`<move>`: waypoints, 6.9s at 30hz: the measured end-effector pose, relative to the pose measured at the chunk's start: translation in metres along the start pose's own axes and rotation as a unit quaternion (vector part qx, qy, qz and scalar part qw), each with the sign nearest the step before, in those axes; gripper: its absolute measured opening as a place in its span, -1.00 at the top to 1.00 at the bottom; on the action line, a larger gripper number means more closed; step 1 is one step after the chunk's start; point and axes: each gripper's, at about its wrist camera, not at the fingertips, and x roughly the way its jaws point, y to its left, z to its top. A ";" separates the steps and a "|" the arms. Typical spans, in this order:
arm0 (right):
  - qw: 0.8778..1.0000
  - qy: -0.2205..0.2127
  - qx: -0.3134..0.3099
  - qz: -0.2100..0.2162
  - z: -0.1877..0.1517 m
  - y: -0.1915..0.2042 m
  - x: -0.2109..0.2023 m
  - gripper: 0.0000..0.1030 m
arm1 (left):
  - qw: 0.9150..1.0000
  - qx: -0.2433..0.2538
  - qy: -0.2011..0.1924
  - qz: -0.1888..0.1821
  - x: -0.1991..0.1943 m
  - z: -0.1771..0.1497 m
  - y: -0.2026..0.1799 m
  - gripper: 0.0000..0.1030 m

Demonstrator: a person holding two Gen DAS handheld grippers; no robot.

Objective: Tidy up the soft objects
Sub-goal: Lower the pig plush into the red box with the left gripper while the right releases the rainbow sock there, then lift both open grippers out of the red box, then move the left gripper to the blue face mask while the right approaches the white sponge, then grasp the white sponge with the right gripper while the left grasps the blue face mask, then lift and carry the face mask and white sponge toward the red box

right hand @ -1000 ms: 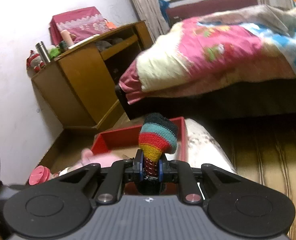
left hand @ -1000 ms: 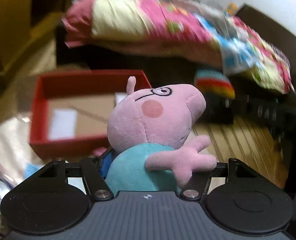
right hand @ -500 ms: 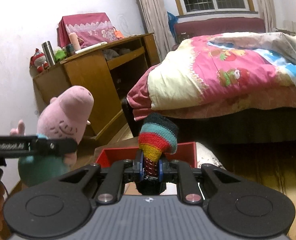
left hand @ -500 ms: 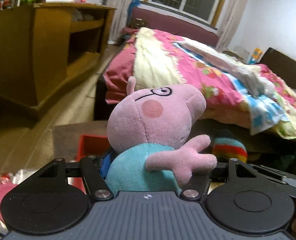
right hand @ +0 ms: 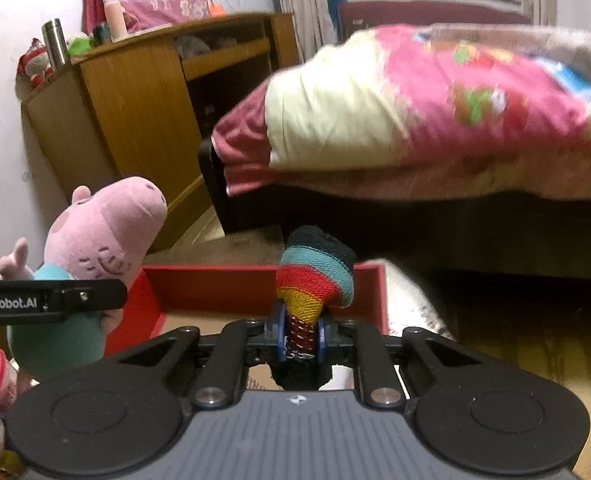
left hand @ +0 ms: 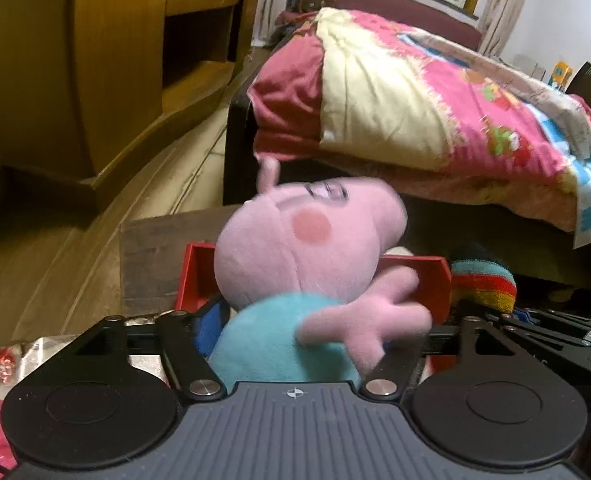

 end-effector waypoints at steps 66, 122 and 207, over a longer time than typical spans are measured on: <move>0.996 0.003 0.056 0.066 -0.072 -0.003 -0.121 0.75 | 0.998 -0.009 0.029 -0.061 -0.125 -0.094 0.012 -0.80; 0.960 0.166 -0.209 0.089 -0.169 0.064 -0.073 0.22 | 0.990 0.044 0.136 -0.010 -0.123 -0.174 0.026 -0.89; 0.985 0.109 -0.097 0.095 -0.144 0.055 -0.116 0.56 | 0.997 -0.004 0.064 -0.036 -0.158 -0.162 0.008 0.50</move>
